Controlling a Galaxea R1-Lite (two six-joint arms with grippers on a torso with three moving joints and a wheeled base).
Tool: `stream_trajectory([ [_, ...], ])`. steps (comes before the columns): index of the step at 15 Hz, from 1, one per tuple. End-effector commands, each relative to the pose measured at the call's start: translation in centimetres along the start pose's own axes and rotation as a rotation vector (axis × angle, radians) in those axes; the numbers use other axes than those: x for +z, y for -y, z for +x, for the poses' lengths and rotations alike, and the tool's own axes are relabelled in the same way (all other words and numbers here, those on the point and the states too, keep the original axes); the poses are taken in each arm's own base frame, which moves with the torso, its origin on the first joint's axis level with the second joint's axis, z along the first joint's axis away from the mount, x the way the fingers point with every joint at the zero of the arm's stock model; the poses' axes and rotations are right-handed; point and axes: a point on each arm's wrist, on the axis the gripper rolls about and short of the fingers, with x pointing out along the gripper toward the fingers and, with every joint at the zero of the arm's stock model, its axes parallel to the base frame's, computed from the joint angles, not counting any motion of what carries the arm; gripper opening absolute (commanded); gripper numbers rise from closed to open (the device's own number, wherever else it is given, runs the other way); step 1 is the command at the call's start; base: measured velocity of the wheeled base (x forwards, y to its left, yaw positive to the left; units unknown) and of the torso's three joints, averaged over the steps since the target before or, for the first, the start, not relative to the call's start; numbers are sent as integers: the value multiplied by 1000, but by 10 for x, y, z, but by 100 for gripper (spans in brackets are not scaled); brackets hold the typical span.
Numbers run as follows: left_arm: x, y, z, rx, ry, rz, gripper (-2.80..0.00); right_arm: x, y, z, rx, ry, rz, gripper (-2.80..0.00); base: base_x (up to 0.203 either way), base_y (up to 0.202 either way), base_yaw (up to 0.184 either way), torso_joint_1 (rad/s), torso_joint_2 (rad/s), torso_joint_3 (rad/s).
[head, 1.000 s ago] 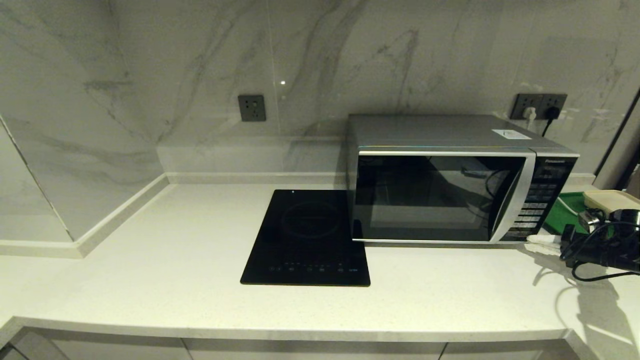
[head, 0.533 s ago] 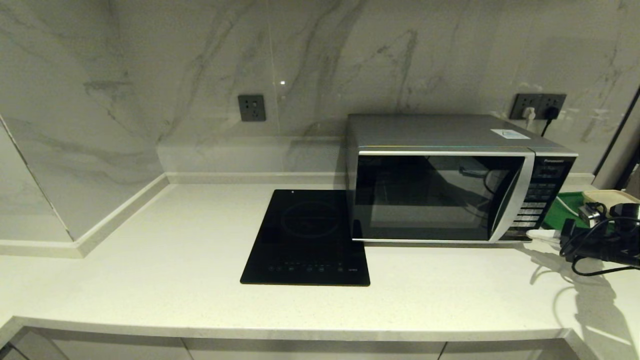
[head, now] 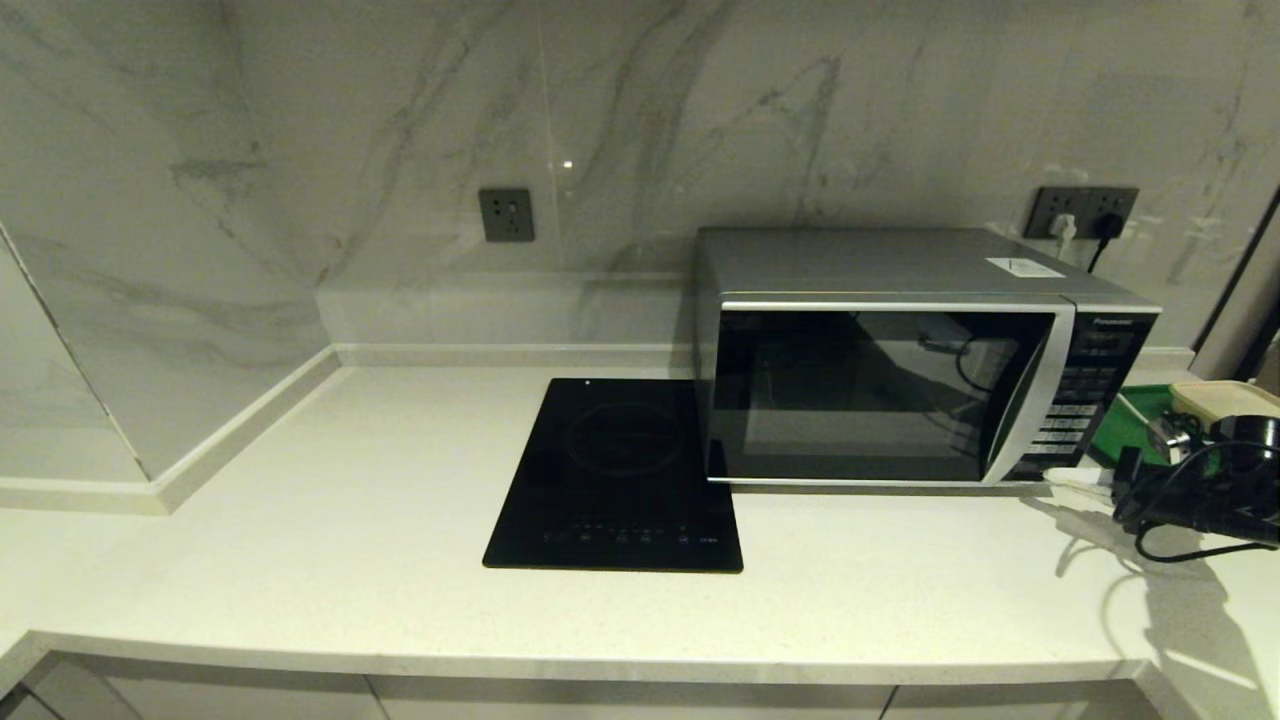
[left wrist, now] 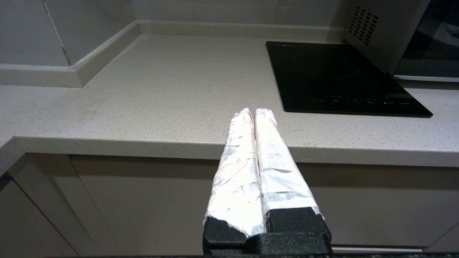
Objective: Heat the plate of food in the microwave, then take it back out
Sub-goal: Open the microwave oven
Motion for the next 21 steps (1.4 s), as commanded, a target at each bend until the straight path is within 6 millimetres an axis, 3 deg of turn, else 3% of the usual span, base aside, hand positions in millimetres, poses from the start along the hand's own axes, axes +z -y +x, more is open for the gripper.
stream_trajectory([
  [1, 0, 0, 0, 1, 1, 0, -280, -13, 6, -29, -29, 17, 30, -280, 0, 0, 0, 0, 0, 0],
  [4, 0, 0, 0, 1, 0, 0, -280, -35, 15, -72, -76, 54, 39, -280, 0, 0, 0, 0, 0, 0],
  [6, 0, 0, 0, 0, 1, 0, -280, -51, 9, -97, -101, 74, -4, -280, 0, 0, 0, 0, 0, 0],
  [8, 0, 0, 0, 2, 2, 0, -280, -56, -12, -115, -123, 96, -86, -280, 0, 0, 0, 0, 0, 0],
  [11, 0, 0, 0, 2, 2, 0, -280, -44, -58, -134, -221, 158, -205, -280, 0, 0, 0, 0, 0, 0],
  [14, 0, 0, 0, 2, 2, 0, -280, -1, -122, -147, -326, 277, -323, -280, 0, 0, 0, 0, 0, 0],
  [17, 0, 0, 0, 2, 2, 0, -280, 30, -210, -170, -320, 333, -334, -280, 0, 0, 0, 0, 0, 0],
  [19, 0, 0, 0, 1, 2, 0, -280, 30, -275, -184, -294, 344, -338, -280, 0, 0, 0, 0, 0, 0],
  [21, 0, 0, 0, 1, 1, 0, -280, 1, -352, -186, -258, 341, -409, -280, 0, 0, 0, 0, 0, 0],
])
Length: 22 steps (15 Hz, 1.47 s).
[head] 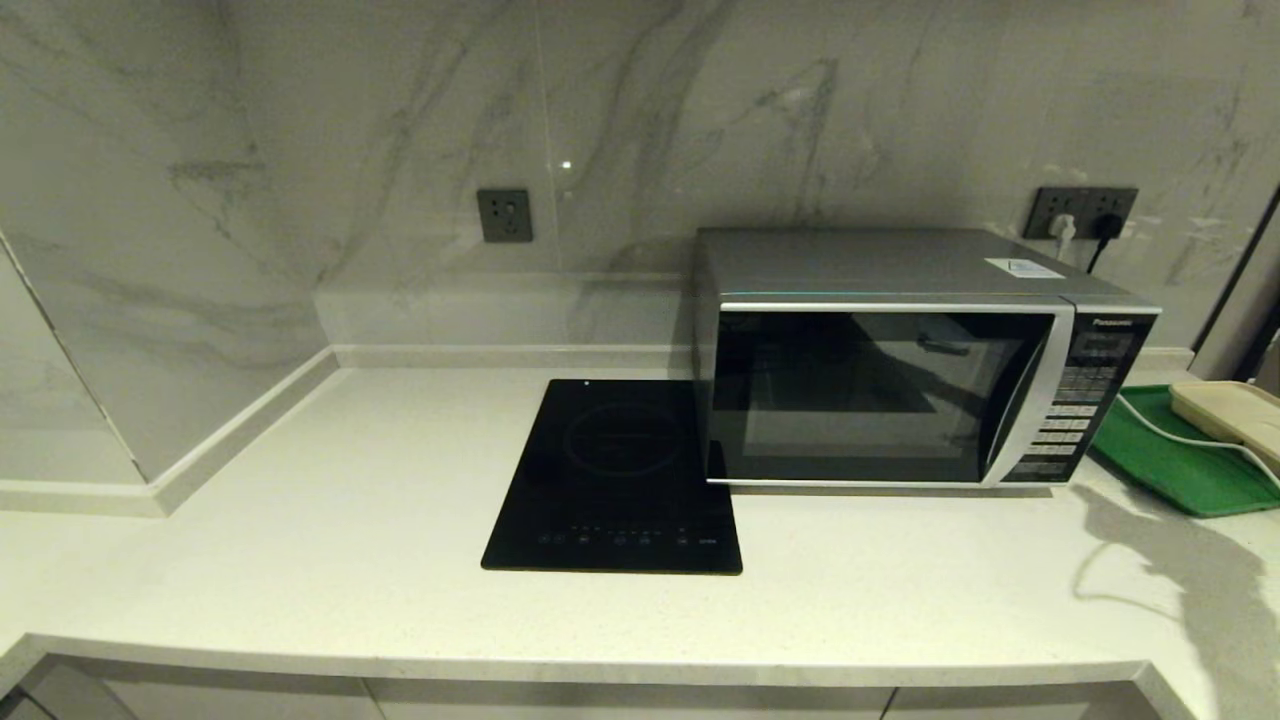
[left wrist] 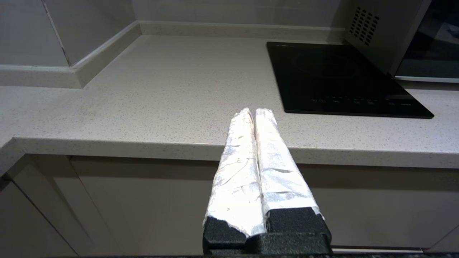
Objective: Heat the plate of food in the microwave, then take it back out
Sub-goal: Open the microwave oven
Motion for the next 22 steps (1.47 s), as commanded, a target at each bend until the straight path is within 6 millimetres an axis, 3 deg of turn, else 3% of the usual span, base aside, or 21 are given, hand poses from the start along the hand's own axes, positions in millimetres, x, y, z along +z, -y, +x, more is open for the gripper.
stream_trajectory([
  [1, 0, 0, 0, 1, 2, -1, -280, -7, -97, -43, 67, 11, -99, -280, 0, 0, 0, 0, 0, 0],
  [3, 0, 0, 0, 1, 1, -1, -280, -33, -149, -71, 75, -23, -149, -280, 0, 0, 0, 0, 0, 0],
  [4, 0, 0, 0, 1, 1, -1, -280, -48, -163, -91, 69, -40, -165, -280, 0, 0, 0, 0, 0, 0],
  [8, 0, 0, 0, 0, 1, -1, -280, -104, -179, -193, 79, 28, -221, -280, 0, 0, 0, 0, 0, 0],
  [11, 0, 0, 0, 1, 1, -1, -280, -171, -166, -266, 86, 74, -297, -280, 0, 0, 0, 0, 0, 0],
  [13, 0, 0, 0, 1, 2, -1, -280, -222, -149, -297, 84, 80, -340, -280, 0, 0, 0, 0, 0, 0],
  [16, 0, 0, 0, 1, 1, -1, -280, -273, -125, -321, 113, 91, -388, -280, 0, 0, 0, 0, 0, 0],
  [22, 0, 0, 0, 1, 2, -1, -280, -342, -74, -339, 122, 131, -445, -280, 0, 0, 0, 0, 0, 0],
])
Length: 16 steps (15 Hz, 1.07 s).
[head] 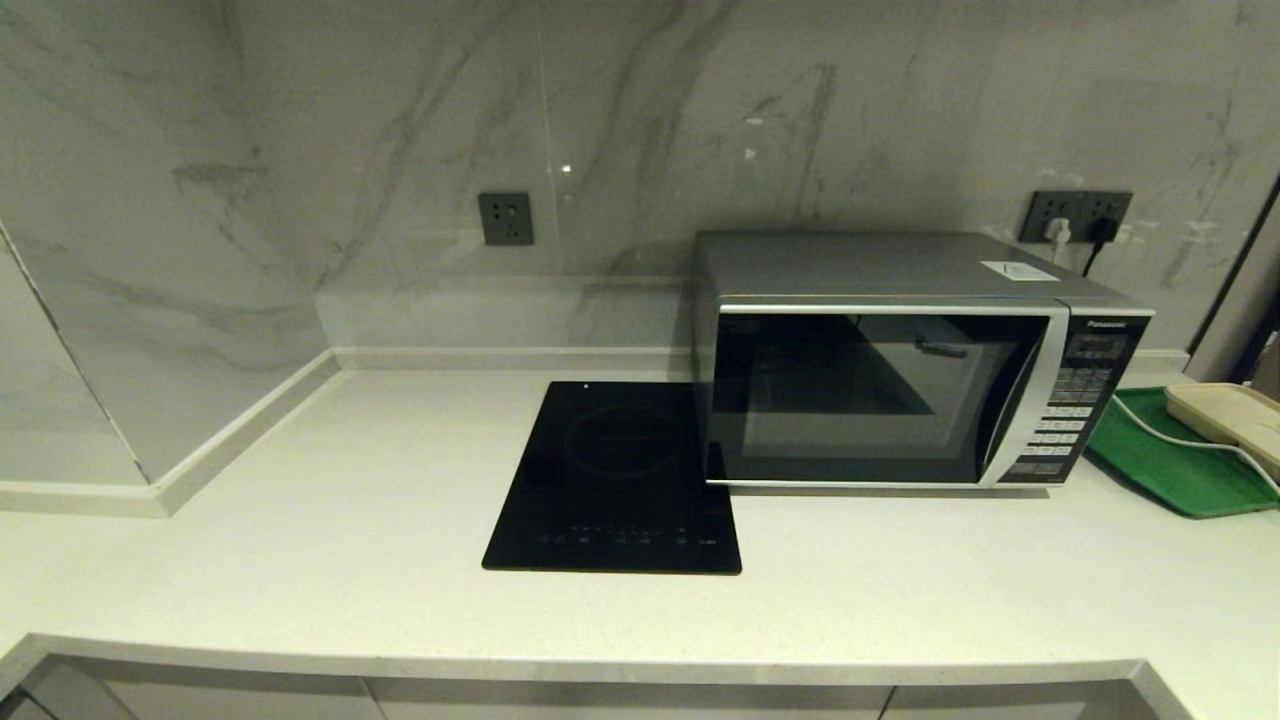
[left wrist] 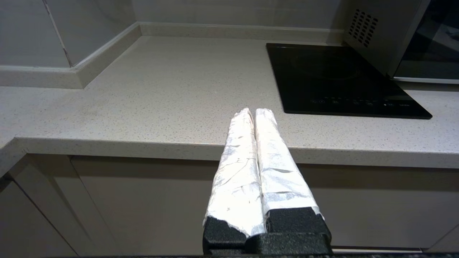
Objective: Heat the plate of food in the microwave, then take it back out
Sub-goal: Open the microwave oven
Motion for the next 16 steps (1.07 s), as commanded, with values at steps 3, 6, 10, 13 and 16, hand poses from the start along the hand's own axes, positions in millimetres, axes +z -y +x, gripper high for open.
stream_trajectory([
  [3, 0, 0, 0, 1, 1, 0, -280, -67, 10, -1, -29, 90, -68, -280, 0, 0, 0, 0, 0, 0],
  [6, 0, 0, 0, 1, 2, 0, -280, -70, 19, 29, -134, 154, -109, -280, 0, 0, 0, 0, 0, 0],
  [10, 0, 0, 0, 1, 1, 0, -280, -87, 37, 99, -213, 243, -112, -280, 0, 0, 0, 0, 0, 0],
  [13, 0, 0, 0, 1, 1, 0, -280, -114, 48, 137, -220, 314, -119, -280, 0, 0, 0, 0, 0, 0],
  [16, 0, 0, 0, 1, 1, 0, -280, -123, 50, 144, -208, 284, -129, -280, 0, 0, 0, 0, 0, 0],
])
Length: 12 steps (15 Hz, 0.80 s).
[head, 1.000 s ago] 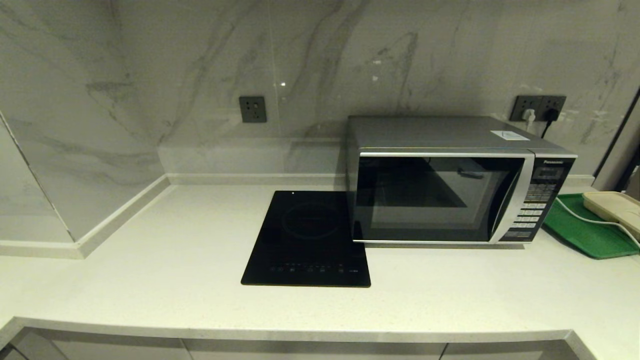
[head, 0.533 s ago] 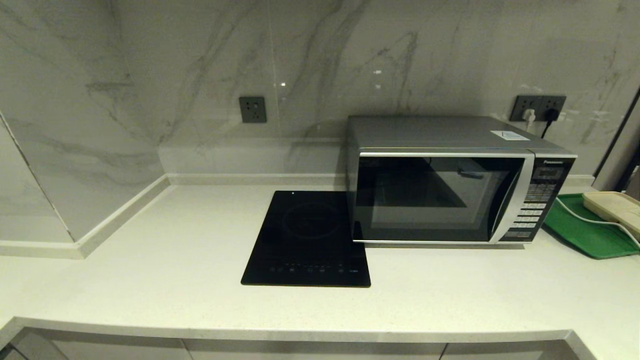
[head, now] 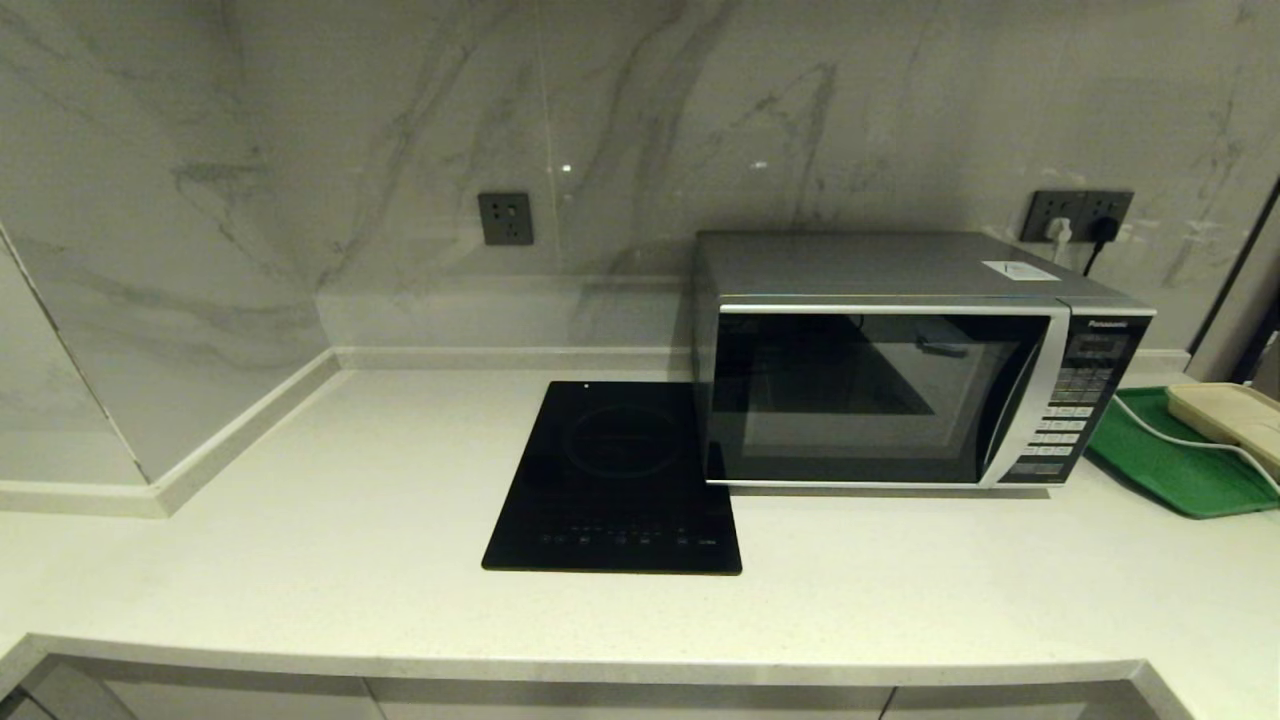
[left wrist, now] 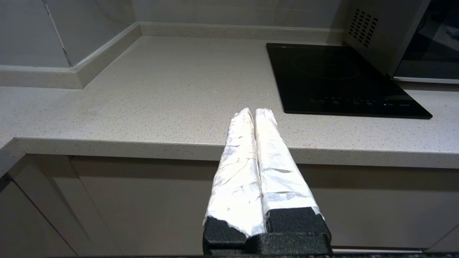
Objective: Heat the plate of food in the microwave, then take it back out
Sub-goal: Open the microwave oven
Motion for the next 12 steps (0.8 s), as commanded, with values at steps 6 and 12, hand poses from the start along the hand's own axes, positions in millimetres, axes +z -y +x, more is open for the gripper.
stream_trajectory([
  [6, 0, 0, 0, 0, 1, -1, -280, -10, 0, 2, 7, -65, -3, -280, 0, 0, 0, 0, 0, 0],
  [12, 0, 0, 0, 1, 1, -1, -280, -9, 0, 2, -5, -44, 66, -280, 0, 0, 0, 0, 0, 0],
])
